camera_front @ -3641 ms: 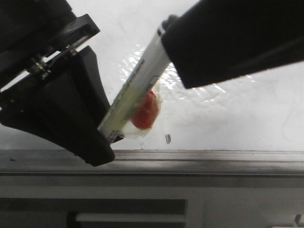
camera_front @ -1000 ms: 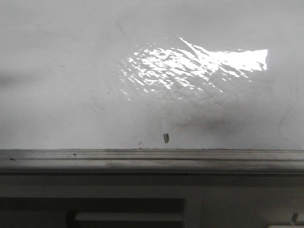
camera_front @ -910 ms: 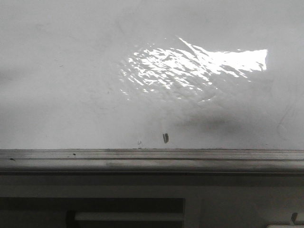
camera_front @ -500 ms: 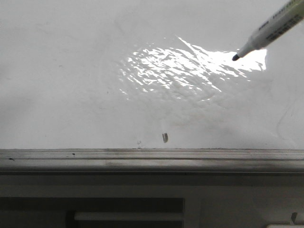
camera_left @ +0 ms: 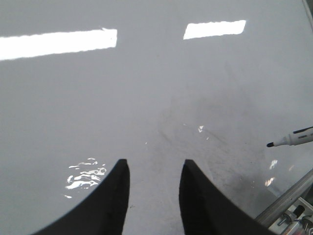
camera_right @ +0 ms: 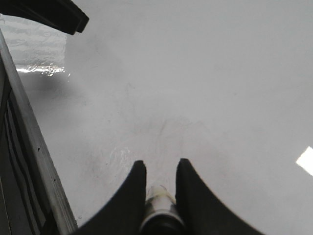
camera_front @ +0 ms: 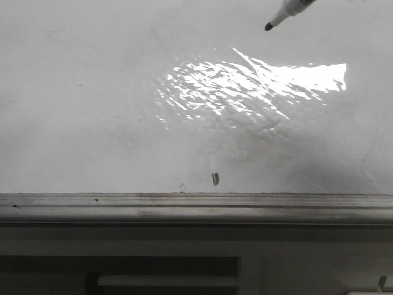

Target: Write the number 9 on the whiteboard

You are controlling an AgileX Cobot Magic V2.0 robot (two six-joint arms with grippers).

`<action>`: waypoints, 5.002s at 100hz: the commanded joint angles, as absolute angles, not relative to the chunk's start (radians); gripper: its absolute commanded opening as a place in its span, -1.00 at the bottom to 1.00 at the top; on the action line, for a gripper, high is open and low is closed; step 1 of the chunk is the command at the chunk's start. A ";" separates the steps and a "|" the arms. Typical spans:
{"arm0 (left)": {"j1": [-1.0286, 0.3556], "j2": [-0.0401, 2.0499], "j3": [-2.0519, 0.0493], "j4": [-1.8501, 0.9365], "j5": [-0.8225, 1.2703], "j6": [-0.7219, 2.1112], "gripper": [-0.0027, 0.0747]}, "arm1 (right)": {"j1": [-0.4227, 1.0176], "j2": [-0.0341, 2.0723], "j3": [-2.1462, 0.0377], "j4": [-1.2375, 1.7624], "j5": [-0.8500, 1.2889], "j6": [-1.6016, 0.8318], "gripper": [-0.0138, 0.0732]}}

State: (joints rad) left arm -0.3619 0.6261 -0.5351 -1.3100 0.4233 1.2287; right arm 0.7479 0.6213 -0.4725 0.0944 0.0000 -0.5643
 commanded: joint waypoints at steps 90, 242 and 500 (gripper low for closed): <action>-0.359 0.521 -0.469 -1.380 0.536 1.245 -0.98 | 0.665 0.841 -0.613 0.132 -0.040 -0.569 -0.78; -0.359 0.521 -0.469 -1.384 0.547 1.245 -0.98 | 0.654 0.948 -0.613 0.184 0.078 -0.569 -0.78; -0.359 0.521 -0.469 -1.384 0.570 1.247 -0.98 | 0.815 0.765 -0.727 0.237 0.253 -0.567 -0.78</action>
